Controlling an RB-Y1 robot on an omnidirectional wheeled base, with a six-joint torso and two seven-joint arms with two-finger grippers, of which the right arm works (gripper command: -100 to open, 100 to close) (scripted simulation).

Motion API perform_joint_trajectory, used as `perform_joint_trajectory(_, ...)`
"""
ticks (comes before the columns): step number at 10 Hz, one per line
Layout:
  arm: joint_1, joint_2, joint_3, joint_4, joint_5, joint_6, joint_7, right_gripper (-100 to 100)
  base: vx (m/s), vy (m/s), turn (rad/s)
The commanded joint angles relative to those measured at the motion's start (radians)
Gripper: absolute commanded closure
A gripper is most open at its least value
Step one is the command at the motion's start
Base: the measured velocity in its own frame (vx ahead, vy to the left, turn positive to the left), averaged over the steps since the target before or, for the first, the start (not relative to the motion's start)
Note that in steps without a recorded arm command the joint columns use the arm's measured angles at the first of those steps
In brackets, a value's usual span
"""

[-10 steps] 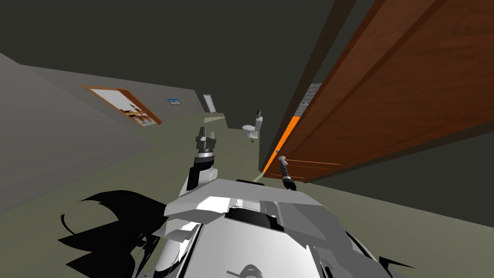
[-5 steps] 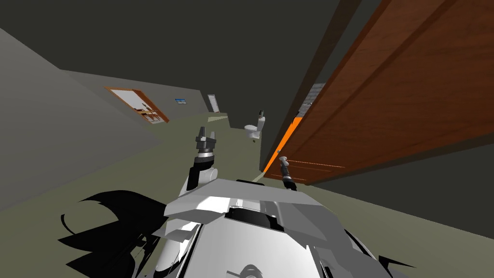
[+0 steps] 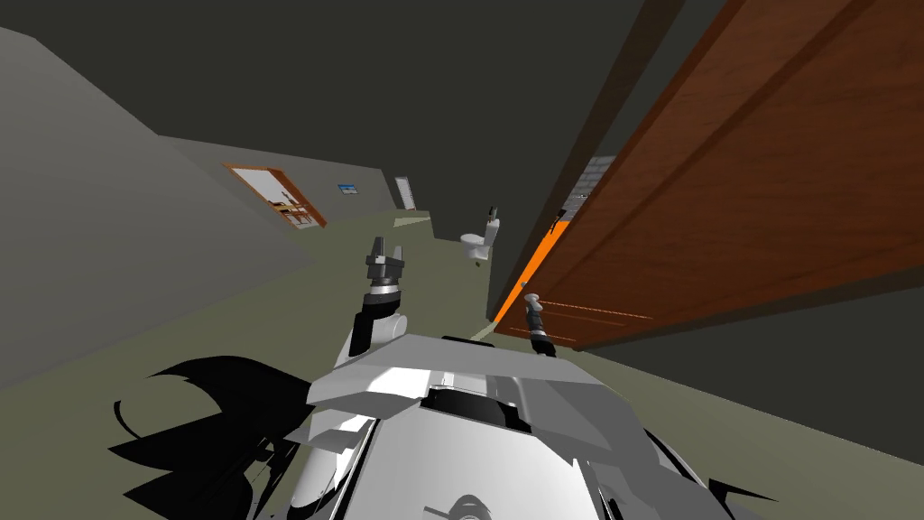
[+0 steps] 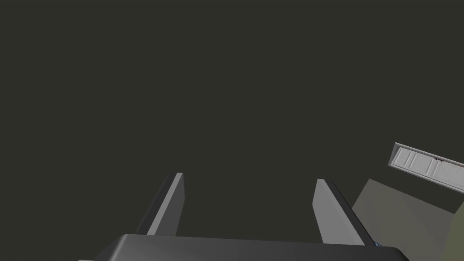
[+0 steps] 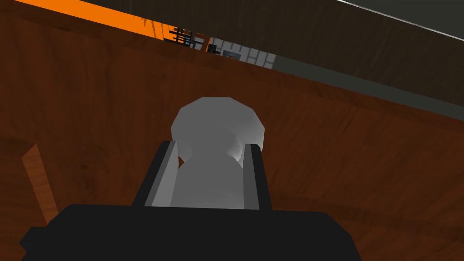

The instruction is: Pull the door open

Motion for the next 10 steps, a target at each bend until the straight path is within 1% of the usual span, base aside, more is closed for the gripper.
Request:
perform_joint_trajectory(1,0.010,-0.015,-0.016,-0.031,-0.011,0.018,-0.007,100,-0.013,-0.003,-0.002)
perform_joint_trajectory(3,0.010,-0.015,-0.016,-0.031,-0.011,0.018,-0.007,100,0.003,0.001,-0.010)
perform_joint_trajectory(4,0.011,-0.017,-0.012,-0.033,-0.030,0.019,-0.049,100,-0.015,-0.005,0.082)
perform_joint_trajectory(5,0.012,-0.019,-0.009,-0.034,-0.050,0.021,-0.075,100,-0.055,-0.034,0.164)
perform_joint_trajectory(6,0.012,-0.019,-0.009,-0.034,-0.050,0.021,-0.090,100,-0.050,-0.031,0.078)
perform_joint_trajectory(7,0.013,-0.021,-0.005,-0.036,-0.069,0.022,-0.123,100,-0.049,-0.029,0.091)
perform_joint_trajectory(8,0.013,-0.021,-0.005,-0.036,-0.069,0.022,-0.132,100,-0.039,-0.028,0.049)
perform_joint_trajectory(9,0.013,-0.022,-0.001,-0.038,-0.088,0.024,-0.167,100,-0.047,-0.030,0.089)
perform_joint_trajectory(10,0.013,-0.022,-0.001,-0.038,-0.088,0.024,-0.173,100,-0.038,-0.017,0.067)
